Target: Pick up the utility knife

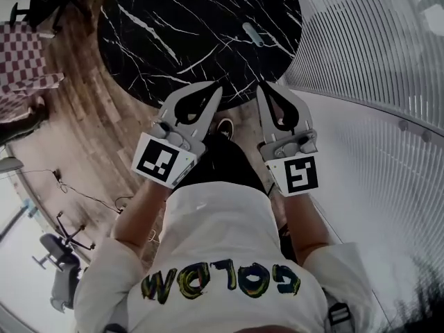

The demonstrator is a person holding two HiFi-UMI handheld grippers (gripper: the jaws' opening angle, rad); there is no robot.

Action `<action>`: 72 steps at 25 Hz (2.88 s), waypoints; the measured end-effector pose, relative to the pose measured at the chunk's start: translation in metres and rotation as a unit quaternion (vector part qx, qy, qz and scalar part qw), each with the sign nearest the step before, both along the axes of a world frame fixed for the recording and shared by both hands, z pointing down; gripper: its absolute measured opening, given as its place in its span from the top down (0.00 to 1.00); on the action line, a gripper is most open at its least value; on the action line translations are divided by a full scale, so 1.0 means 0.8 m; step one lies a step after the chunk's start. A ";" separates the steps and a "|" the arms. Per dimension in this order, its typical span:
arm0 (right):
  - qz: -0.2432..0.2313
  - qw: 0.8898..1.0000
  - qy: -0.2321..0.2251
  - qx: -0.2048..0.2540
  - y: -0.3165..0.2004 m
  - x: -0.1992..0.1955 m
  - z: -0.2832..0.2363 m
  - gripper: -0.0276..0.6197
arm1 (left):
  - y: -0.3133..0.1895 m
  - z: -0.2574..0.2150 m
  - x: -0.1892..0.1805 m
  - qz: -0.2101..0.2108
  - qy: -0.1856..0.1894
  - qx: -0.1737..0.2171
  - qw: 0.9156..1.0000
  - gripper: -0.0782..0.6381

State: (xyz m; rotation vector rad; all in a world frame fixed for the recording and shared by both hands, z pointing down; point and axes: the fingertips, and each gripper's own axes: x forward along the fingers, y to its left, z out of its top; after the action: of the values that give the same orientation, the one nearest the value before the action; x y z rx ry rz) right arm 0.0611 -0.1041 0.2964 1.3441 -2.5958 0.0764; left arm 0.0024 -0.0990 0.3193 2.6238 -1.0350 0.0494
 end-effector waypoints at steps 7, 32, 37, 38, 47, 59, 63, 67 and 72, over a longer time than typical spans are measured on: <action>0.002 0.999 0.031 -0.006 -0.041 0.017 0.053 0.95 | -0.033 0.044 0.009 -0.002 -0.004 -0.004 1.000 0.89; -0.011 0.986 0.141 -0.089 -0.138 0.074 0.303 0.82 | -0.116 0.223 0.039 -0.012 -0.032 0.001 0.999 0.89; -0.004 0.984 0.150 -0.100 -0.156 0.079 0.335 0.80 | -0.127 0.247 0.040 -0.013 -0.028 -0.001 1.000 0.89; -0.005 0.982 0.155 -0.104 -0.159 0.079 0.341 0.79 | -0.128 0.253 0.040 -0.012 -0.028 -0.002 1.000 0.89; -0.007 0.970 0.202 -0.134 -0.186 0.089 0.395 0.75 | -0.140 0.295 0.043 -0.014 -0.012 -0.013 1.000 0.89; -0.020 0.962 0.226 -0.149 -0.203 0.094 0.431 0.74 | -0.136 0.315 0.044 -0.012 0.011 -0.016 1.000 0.89; -0.018 0.960 0.229 -0.159 -0.208 0.096 0.438 0.73 | -0.136 0.319 0.038 -0.014 0.007 -0.020 1.000 0.89; -0.020 0.962 0.220 -0.162 -0.208 0.095 0.439 0.74 | -0.137 0.321 0.032 -0.014 0.003 -0.020 1.000 0.89; -0.022 0.960 0.222 -0.167 -0.208 0.094 0.439 0.76 | -0.137 0.320 0.032 -0.017 0.006 -0.021 1.000 0.89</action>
State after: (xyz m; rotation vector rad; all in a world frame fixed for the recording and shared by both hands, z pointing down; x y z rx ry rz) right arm 0.1360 -0.2705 0.6476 1.0411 -2.1198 0.1761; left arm 0.0282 -0.2083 0.5754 2.5638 -1.0628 0.0462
